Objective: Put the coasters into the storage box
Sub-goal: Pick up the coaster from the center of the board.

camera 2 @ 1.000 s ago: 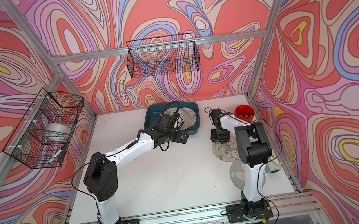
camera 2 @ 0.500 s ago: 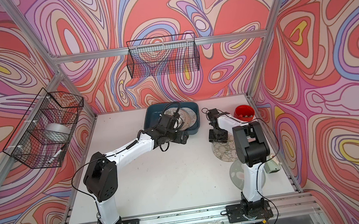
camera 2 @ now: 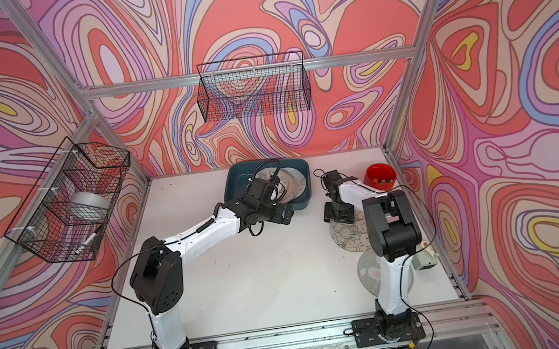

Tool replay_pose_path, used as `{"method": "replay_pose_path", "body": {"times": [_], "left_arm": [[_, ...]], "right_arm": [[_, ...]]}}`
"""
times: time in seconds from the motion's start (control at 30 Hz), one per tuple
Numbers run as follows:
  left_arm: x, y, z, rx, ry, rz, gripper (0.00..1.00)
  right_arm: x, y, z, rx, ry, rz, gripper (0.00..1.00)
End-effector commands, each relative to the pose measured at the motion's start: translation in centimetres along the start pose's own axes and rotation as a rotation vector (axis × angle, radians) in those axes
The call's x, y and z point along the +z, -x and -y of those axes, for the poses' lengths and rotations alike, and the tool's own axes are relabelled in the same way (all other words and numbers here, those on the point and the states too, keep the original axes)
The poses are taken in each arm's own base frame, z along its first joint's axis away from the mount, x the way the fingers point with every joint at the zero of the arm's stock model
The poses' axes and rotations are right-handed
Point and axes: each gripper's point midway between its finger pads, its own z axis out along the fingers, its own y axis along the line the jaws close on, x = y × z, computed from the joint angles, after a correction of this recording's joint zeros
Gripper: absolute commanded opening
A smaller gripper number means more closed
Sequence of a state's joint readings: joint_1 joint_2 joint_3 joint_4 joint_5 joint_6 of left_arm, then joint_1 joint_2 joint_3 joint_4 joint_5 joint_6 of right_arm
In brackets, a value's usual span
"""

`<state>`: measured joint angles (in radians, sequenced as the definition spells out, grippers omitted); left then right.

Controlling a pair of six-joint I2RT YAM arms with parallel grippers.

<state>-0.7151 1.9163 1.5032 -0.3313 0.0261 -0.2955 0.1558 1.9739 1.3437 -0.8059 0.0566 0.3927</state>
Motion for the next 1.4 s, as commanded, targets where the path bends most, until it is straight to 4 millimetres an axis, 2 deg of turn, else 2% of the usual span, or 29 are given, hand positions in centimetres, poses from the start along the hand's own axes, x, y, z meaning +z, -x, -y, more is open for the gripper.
{"method": "replay_pose_path", "body": {"times": [0.0, 0.13, 0.43, 0.53, 0.63, 0.8, 1.07, 1.23, 1.37], "left_arm": [[-1.3, 0.7, 0.0, 0.002, -0.005, 0.029, 1.0], [-1.3, 0.7, 0.1, -0.001, -0.01, 0.029, 1.0], [-1.2, 0.8, 0.3, -0.005, -0.021, 0.029, 1.0], [-1.3, 0.8, 0.6, -0.008, -0.036, 0.026, 1.0], [-1.4, 0.6, 1.2, -0.005, -0.072, 0.027, 1.0], [-2.3, 1.2, 2.9, 0.029, -0.138, 0.106, 1.0], [-4.7, 1.2, 6.2, 0.11, -0.229, 0.299, 1.0], [-5.3, 0.6, 8.4, 0.195, -0.232, 0.375, 1.0], [-4.6, 0.4, 9.0, 0.238, -0.177, 0.386, 1.0]], "right_arm": [[3.9, -3.3, -0.7, -0.022, 0.008, -0.141, 0.64], [4.5, -3.8, -0.6, -0.025, 0.005, -0.163, 0.55], [5.0, -4.5, -0.8, -0.033, 0.025, -0.178, 0.0], [4.1, -3.9, -1.5, -0.028, 0.066, -0.147, 0.0], [2.4, -2.7, -2.9, -0.022, 0.141, -0.089, 0.0], [-2.2, -0.3, -5.4, -0.019, 0.262, 0.055, 0.0], [-10.1, 2.2, -8.5, -0.029, 0.401, 0.238, 0.0], [-13.7, 3.1, -10.0, -0.024, 0.496, 0.315, 0.0], [-16.0, 3.4, -11.0, -0.041, 0.548, 0.352, 0.0]]}}
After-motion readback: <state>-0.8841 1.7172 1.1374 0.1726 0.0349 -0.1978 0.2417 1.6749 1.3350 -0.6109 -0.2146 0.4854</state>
